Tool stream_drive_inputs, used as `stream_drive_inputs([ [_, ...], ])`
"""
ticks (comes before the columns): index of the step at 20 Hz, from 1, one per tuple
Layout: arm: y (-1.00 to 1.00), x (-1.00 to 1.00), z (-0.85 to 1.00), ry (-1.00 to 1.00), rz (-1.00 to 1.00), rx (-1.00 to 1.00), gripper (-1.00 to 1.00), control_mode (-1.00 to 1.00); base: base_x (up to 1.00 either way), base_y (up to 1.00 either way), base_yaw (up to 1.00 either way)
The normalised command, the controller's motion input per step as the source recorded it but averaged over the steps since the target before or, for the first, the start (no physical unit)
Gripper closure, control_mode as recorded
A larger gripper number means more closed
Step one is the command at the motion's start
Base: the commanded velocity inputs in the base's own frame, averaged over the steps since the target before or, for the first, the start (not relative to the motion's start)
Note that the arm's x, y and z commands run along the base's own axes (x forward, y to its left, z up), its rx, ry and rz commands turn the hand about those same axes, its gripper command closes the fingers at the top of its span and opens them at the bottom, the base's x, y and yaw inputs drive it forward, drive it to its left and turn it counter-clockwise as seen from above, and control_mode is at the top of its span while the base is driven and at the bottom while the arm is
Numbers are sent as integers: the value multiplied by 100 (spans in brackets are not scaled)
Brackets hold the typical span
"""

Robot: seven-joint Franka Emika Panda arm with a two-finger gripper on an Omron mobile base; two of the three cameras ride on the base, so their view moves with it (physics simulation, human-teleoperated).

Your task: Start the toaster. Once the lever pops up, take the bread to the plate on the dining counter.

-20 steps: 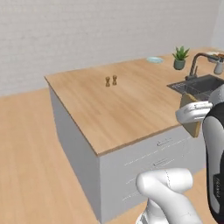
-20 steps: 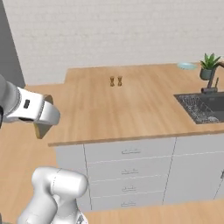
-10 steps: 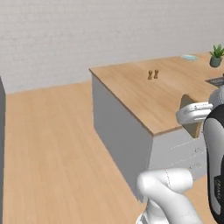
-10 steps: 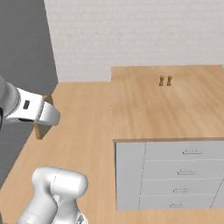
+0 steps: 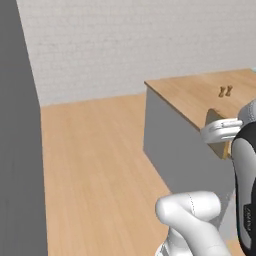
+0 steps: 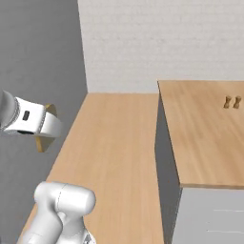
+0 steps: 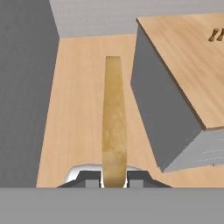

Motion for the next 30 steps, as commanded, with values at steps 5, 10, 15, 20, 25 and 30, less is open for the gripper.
stream_drive_inputs([
  [5, 0, 0, 0, 0, 0, 0, 100, 100, 100, 48, 17],
  [10, 0, 0, 0, 0, 0, 0, 100, 100, 100, 41, 13],
  [15, 0, 0, 0, 0, 0, 0, 100, 100, 100, 24, 12],
  [20, 0, 0, 0, 0, 0, 0, 100, 100, 100, 3, 6],
  [25, 0, 0, 0, 0, 0, 0, 100, 100, 100, 0, 3],
  [30, 0, 0, 0, 0, 0, 0, 100, 100, 100, 0, 2],
])
